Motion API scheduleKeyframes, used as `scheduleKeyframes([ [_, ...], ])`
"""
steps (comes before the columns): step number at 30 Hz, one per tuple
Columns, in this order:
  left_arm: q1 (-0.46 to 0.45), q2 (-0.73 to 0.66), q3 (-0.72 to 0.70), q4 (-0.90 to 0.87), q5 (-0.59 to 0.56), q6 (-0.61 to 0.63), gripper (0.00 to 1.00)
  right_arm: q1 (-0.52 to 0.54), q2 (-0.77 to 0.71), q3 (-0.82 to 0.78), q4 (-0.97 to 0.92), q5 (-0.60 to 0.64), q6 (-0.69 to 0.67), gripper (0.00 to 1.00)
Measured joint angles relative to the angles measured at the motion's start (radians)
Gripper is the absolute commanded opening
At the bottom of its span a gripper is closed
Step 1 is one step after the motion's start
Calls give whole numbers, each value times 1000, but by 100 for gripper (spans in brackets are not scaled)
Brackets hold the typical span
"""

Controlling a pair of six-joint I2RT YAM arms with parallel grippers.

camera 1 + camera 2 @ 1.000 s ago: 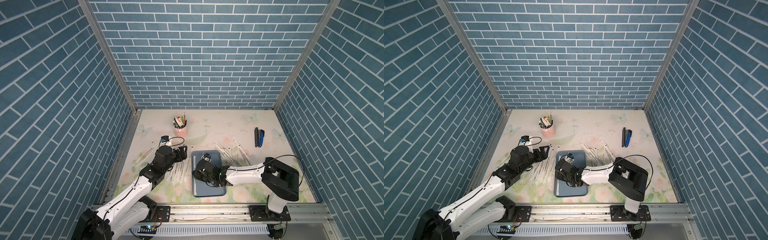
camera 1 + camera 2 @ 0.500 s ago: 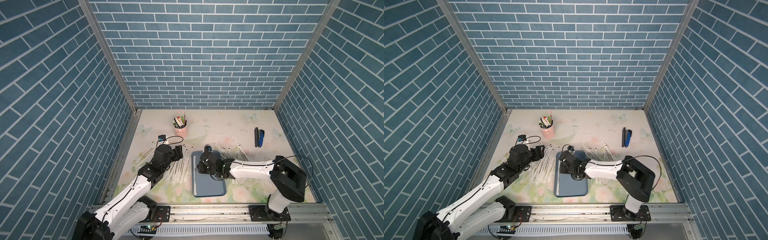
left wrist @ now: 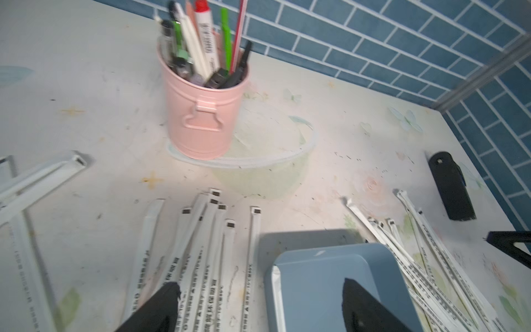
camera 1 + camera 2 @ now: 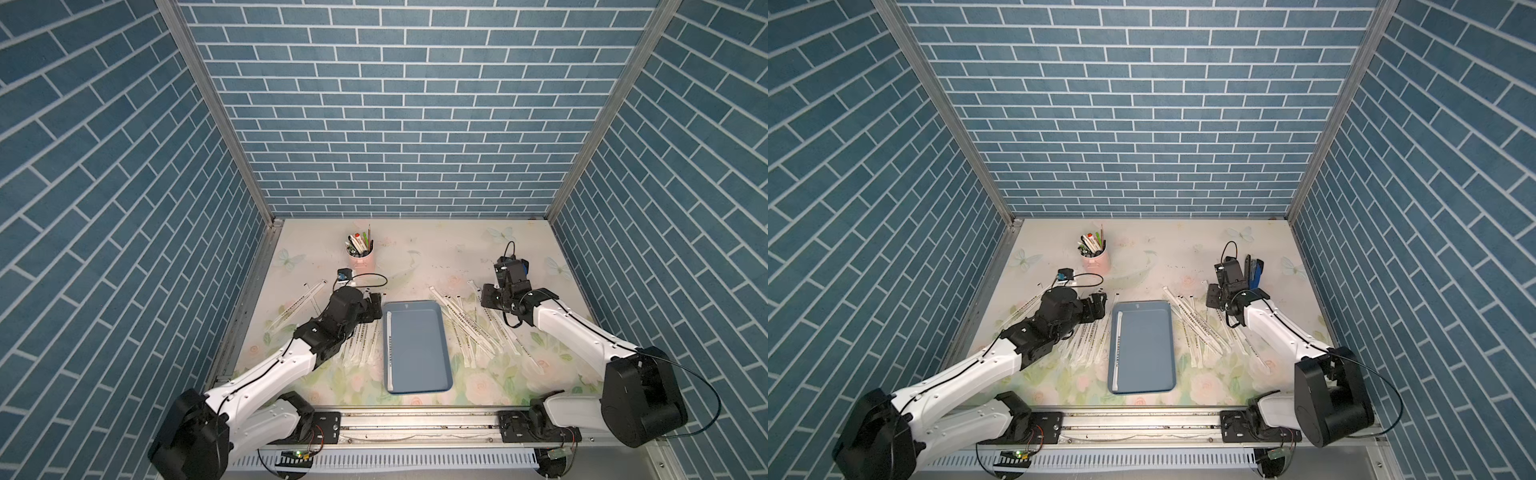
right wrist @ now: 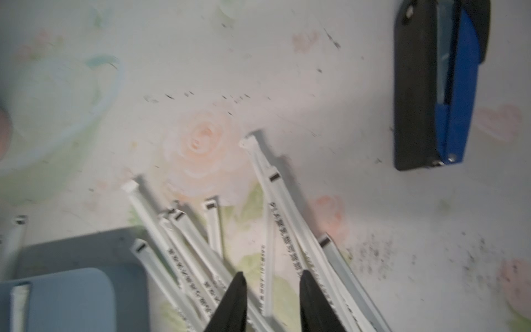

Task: Put the straws into the storage box
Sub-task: Pick up the straw from the center of the board.

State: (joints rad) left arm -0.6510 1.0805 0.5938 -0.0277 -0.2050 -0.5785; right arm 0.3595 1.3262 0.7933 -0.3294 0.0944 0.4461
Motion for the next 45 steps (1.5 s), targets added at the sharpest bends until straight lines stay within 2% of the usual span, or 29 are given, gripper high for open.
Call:
scheduleKeyframes([
  [2,-36,26,8,21,2,0,92,-40,0,-32,-2,-2,-28,23],
  [7,-46,58,-3,84,23,-17,92,-86,13,-86,2,-5,-57,22],
  [17,-48,99,-3,135,45,-22,92,-86,45,-129,14,-4,-81,19],
  [29,-50,120,-4,169,61,-35,92,-78,110,-128,45,6,-87,23],
  [38,-50,119,-6,170,61,-36,92,-60,135,-125,58,21,-89,9],
  [45,-50,116,-10,168,60,-36,92,-35,135,-109,39,33,-99,8],
])
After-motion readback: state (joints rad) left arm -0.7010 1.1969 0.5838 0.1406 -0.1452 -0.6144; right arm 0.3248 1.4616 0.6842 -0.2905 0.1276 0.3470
